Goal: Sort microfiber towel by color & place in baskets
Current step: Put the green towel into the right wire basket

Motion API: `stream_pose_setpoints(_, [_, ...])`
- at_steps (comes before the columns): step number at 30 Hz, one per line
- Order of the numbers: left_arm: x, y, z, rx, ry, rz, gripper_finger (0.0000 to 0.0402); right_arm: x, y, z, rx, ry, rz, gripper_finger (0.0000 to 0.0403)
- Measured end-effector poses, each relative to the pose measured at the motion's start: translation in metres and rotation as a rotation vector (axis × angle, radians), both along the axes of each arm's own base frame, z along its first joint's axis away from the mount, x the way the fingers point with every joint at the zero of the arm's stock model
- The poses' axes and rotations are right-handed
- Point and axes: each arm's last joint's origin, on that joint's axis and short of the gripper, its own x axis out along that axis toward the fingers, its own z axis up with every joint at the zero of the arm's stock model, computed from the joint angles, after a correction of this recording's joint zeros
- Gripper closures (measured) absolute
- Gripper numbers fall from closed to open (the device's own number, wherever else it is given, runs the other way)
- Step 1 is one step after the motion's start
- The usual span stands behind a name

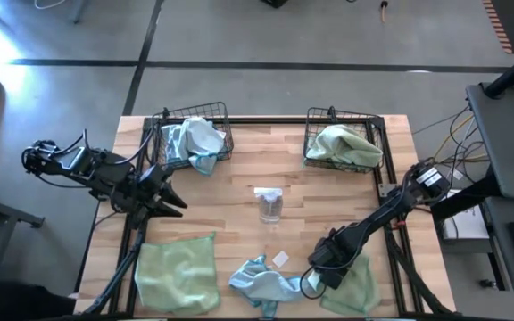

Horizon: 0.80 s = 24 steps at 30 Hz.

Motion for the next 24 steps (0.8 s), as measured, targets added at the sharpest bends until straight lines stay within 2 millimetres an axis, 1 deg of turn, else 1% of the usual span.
stream_pose_setpoints(6, [0.0, 0.0, -0.001, 0.002, 0.006, 0.0, 0.028, -0.001, -0.001, 0.009, -0.004, -0.023, -0.034, 0.0368])
stream_pose_setpoints(11, [0.0, 0.0, -0.001, 0.002, 0.006, 0.0, 0.028, -0.003, -0.003, 0.023, 0.018, -0.062, -0.056, 0.0369])
stream_pose_setpoints(17, [0.0, 0.0, -0.001, 0.0, 0.006, 0.0, 0.028, -0.007, -0.008, 0.049, 0.008, -0.173, -0.114, 0.0369])
stream_pose_setpoints(24, [0.0, 0.0, -0.001, -0.004, 0.009, 0.0, 0.028, -0.017, -0.022, 0.089, -0.068, -0.401, -0.236, 0.0369])
